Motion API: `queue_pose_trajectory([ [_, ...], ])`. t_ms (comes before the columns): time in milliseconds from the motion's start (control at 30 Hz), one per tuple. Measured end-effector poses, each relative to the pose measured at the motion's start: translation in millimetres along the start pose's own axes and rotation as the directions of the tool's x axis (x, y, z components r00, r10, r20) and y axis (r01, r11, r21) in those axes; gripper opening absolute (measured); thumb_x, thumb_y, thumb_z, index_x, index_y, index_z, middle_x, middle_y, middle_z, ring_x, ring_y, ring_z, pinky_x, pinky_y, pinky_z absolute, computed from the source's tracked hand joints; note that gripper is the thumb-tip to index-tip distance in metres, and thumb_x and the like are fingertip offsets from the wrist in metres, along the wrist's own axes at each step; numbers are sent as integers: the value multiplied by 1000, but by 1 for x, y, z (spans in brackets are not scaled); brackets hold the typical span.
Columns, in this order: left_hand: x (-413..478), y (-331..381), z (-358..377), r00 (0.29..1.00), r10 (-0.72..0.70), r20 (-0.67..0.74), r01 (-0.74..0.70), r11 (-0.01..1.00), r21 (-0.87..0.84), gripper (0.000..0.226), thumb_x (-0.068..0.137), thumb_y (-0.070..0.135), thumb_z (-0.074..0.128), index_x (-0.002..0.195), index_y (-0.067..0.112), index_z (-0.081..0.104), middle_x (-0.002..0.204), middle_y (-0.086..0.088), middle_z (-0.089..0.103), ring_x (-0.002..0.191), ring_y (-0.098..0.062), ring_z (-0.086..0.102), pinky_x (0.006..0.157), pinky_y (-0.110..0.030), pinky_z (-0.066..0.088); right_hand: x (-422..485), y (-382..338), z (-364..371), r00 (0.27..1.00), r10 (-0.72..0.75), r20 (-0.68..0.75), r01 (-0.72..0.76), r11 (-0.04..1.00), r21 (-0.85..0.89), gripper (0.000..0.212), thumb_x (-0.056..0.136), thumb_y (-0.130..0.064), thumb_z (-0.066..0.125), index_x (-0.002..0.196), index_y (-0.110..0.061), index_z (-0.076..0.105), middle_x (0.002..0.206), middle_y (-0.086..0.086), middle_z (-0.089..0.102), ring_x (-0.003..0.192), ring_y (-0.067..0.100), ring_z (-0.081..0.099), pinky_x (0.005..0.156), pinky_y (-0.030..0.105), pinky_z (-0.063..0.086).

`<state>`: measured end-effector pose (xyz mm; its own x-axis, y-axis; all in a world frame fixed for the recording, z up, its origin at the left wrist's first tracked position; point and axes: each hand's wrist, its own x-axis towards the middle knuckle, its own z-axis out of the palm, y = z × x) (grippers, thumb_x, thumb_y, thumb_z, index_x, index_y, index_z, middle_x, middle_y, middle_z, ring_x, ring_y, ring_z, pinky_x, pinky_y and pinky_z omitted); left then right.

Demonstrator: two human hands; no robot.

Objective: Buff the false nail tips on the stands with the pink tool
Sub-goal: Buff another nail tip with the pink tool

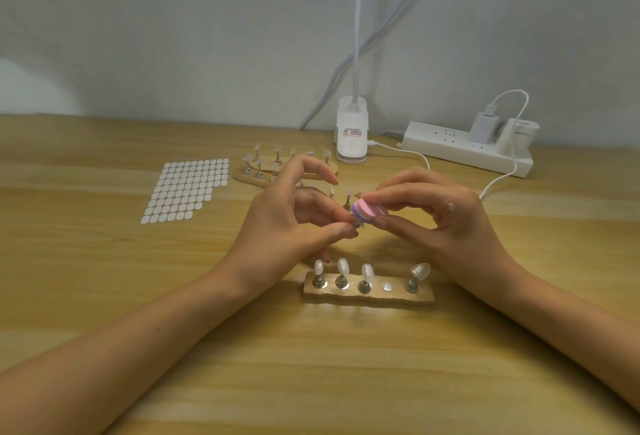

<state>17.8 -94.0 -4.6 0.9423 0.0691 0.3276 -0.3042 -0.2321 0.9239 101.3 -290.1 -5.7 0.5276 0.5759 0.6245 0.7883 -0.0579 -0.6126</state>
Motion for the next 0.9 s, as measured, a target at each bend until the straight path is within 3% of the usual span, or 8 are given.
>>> queue_pose_trajectory([
  [133, -1, 0, 1, 999, 32, -40, -29, 998, 63, 48, 78, 1, 83, 105, 22, 50, 79, -2, 77, 75, -17, 76, 53, -21, 53, 2, 0, 0, 994, -87, 64, 91, 994, -62, 24, 86, -20, 70, 108, -13, 75, 98, 7, 69, 91, 19, 67, 82, 29, 56],
  [267, -2, 1, 0, 998, 42, -40, -38, 994, 100, 47, 77, 5, 84, 103, 23, 49, 80, 2, 78, 77, -14, 77, 58, -13, 51, 4, 4, -3, 999, -22, 36, 23, 999, -32, 25, 84, -13, 72, 109, -12, 75, 100, 7, 68, 94, 20, 66, 84, 38, 55],
  [333, -2, 0, 1, 998, 47, -35, -43, 994, 103, 47, 77, 4, 83, 103, 23, 49, 80, 1, 78, 77, -14, 77, 58, -13, 50, 4, 2, -1, 995, -75, 65, 78, 995, -54, 25, 85, -16, 71, 110, -12, 74, 101, 8, 68, 94, 20, 66, 83, 35, 56],
  [600, -1, -2, -1, 999, 41, -24, -39, 996, 75, 45, 78, 3, 82, 105, 22, 51, 80, -3, 77, 79, -18, 77, 58, -22, 54, 4, 0, 1, 990, -114, 82, 121, 990, -76, 27, 85, -13, 70, 111, -13, 73, 100, 8, 68, 94, 19, 66, 84, 33, 55],
  [700, -1, -2, -1, 999, 35, -10, -34, 998, 51, 46, 78, 3, 83, 106, 21, 51, 81, -3, 77, 79, -18, 77, 57, -18, 52, 4, 2, -2, 996, -83, 31, 85, 992, -96, 26, 85, -14, 68, 111, -12, 73, 100, 9, 68, 93, 14, 65, 83, 28, 55],
  [833, -1, -2, -1, 999, 39, -2, -38, 997, 67, 45, 79, 3, 82, 106, 21, 50, 81, -3, 77, 80, -19, 77, 57, -25, 56, 3, 2, -1, 982, -170, 87, 181, 972, -149, 25, 85, -12, 70, 109, -8, 75, 100, 8, 69, 94, 14, 66, 84, 25, 53],
  [900, -1, -2, -1, 999, 33, -5, -32, 997, 76, 46, 79, 4, 83, 106, 21, 51, 82, -2, 78, 80, -18, 77, 60, -24, 56, 3, 4, -3, 989, -135, 62, 143, 979, -144, 24, 85, -9, 71, 109, -8, 75, 100, 9, 69, 94, 14, 66, 84, 25, 54],
])
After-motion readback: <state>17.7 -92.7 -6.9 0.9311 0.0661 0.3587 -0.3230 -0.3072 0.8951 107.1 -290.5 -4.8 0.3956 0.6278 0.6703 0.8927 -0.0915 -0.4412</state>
